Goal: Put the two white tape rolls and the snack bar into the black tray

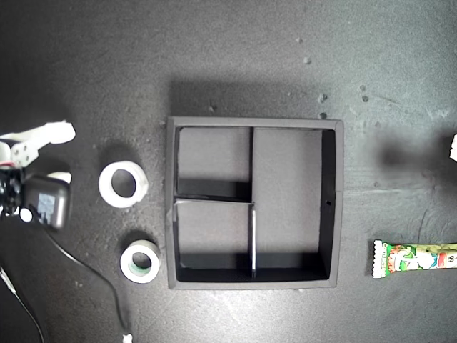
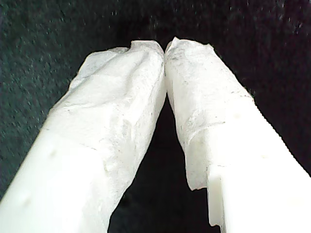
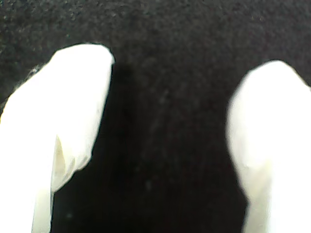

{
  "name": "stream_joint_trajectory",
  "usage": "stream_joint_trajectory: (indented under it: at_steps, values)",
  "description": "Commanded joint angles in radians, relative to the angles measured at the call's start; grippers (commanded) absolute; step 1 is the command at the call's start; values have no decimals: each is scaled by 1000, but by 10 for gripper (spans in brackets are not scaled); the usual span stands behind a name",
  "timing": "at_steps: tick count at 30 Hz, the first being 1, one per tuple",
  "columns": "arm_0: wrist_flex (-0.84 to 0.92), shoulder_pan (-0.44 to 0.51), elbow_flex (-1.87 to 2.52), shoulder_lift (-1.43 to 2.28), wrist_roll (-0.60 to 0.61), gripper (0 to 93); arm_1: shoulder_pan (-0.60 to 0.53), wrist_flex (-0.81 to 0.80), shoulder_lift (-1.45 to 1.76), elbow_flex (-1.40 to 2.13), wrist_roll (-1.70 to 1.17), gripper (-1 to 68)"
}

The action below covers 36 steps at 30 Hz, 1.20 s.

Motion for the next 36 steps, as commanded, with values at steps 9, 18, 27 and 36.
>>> stream_joint_trajectory:
  at_steps: [9, 18, 27, 36]
  values:
    - [-176, 130, 55, 44, 195, 1, -170, -321, 6, 11, -727, -3]
    - [-388, 144, -69, 44, 485, 96, -278, -541, 6, 11, -830, -3]
    - [-541, 210, -135, -132, 591, 154, -264, -650, 6, 11, -870, -4]
    - [-624, 221, -460, -845, 614, 161, -232, -578, 6, 11, -851, -4]
